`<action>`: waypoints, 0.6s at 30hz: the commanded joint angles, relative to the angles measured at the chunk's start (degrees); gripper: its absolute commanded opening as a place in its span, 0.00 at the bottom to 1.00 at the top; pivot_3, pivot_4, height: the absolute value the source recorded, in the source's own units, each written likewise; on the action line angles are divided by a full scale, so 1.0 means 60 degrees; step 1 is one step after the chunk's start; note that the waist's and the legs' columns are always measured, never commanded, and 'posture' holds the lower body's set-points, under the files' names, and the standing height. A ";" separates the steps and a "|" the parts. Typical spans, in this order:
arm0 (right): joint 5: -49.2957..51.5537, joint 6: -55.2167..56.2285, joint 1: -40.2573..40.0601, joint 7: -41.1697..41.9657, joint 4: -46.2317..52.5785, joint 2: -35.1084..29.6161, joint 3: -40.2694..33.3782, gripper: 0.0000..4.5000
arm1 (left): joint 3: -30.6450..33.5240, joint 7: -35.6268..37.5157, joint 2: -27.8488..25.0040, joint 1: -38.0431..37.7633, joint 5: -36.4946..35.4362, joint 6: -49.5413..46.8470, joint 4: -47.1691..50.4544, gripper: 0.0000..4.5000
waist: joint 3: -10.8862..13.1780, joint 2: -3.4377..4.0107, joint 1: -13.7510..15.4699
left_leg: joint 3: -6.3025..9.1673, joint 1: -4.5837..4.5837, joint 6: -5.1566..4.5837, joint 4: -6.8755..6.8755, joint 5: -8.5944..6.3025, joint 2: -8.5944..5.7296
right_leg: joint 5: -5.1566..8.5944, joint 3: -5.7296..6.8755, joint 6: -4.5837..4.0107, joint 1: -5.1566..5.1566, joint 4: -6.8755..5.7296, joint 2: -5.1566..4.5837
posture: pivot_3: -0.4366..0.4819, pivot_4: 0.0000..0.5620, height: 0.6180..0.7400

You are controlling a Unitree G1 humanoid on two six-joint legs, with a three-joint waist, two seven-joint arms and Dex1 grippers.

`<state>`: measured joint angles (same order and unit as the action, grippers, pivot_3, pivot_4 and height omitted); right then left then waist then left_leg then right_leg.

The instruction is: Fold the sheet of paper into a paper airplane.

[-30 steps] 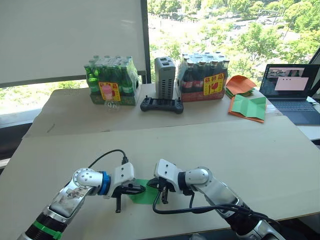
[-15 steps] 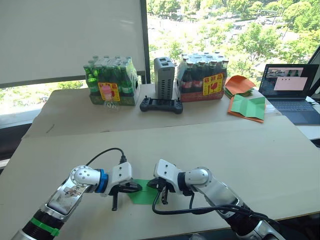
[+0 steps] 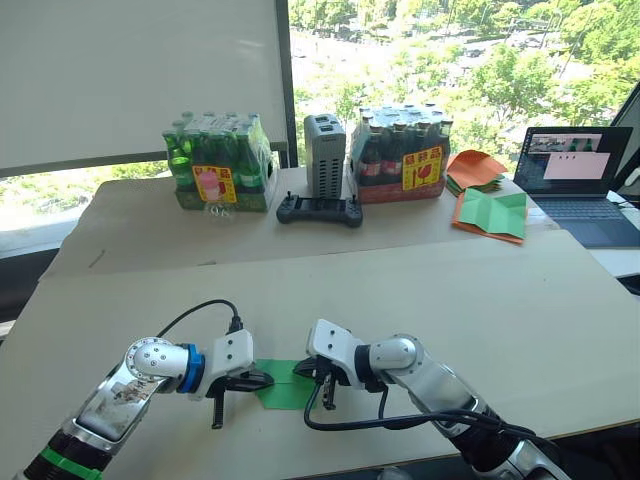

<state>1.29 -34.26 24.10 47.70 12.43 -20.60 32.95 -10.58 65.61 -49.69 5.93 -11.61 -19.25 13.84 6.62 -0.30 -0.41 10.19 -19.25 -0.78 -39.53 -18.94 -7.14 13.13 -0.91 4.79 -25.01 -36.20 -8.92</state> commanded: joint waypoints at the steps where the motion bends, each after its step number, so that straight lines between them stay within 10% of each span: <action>1: -0.0110 -0.0359 -0.0063 0.0083 -0.0101 -0.0200 0.0138 0.01 | 0.0114 0.0019 -0.0435 -0.0407 0.0255 -0.0218 -0.0451 0.00 | 0.0001 0.0001 -0.0040 | 0.0000 0.0001 0.0000 0.0004 0.0000 0.0002 | 0.0000 -0.0001 -0.0001 -0.0001 0.0000 0.0002 | 0.48 0.27 0.83; 18: -0.0126 -0.0324 -0.0057 0.0181 -0.0093 -0.0234 0.0186 0.01 | 0.0708 -0.0005 -0.0638 -0.0645 0.0431 0.0964 -0.1961 0.00 | -0.0004 0.0029 -0.0052 | -0.0007 0.0030 0.0009 0.0044 0.0004 0.0013 | 0.0001 -0.0005 -0.0008 0.0002 0.0003 0.0009 | 0.48 0.27 0.83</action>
<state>1.28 -34.26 24.13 48.42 12.53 -21.06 33.02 -5.42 66.41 -52.52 3.65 -11.96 -12.46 6.56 6.60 -0.13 -0.72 10.15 -19.07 -0.72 -39.27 -18.92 -7.06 13.14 -0.94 4.75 -25.00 -36.19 -8.86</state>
